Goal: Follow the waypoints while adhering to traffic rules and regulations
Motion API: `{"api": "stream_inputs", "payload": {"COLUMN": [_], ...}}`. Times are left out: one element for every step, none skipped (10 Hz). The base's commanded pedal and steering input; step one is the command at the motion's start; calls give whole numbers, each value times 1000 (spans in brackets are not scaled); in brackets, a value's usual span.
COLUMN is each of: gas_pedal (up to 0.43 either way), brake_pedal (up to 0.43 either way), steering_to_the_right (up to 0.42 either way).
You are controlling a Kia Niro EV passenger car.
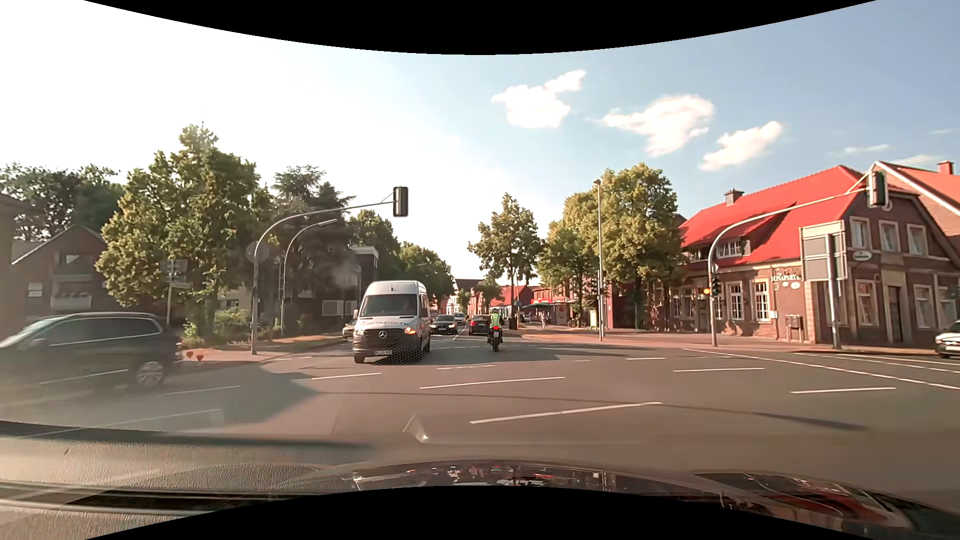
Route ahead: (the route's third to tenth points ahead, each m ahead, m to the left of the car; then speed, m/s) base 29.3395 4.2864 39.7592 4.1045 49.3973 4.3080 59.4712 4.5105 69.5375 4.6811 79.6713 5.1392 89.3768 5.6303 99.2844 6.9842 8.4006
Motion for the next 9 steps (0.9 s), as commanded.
{"api": "stream_inputs", "payload": {"gas_pedal": [268, 248, 248, 248, 248, 228, 209, 209, 209], "brake_pedal": [0, 0, 0, 0, 0, 0, 0, 0, 0], "steering_to_the_right": [-1, -2, -6, -8, -8, -8, -8, -8, -8]}}
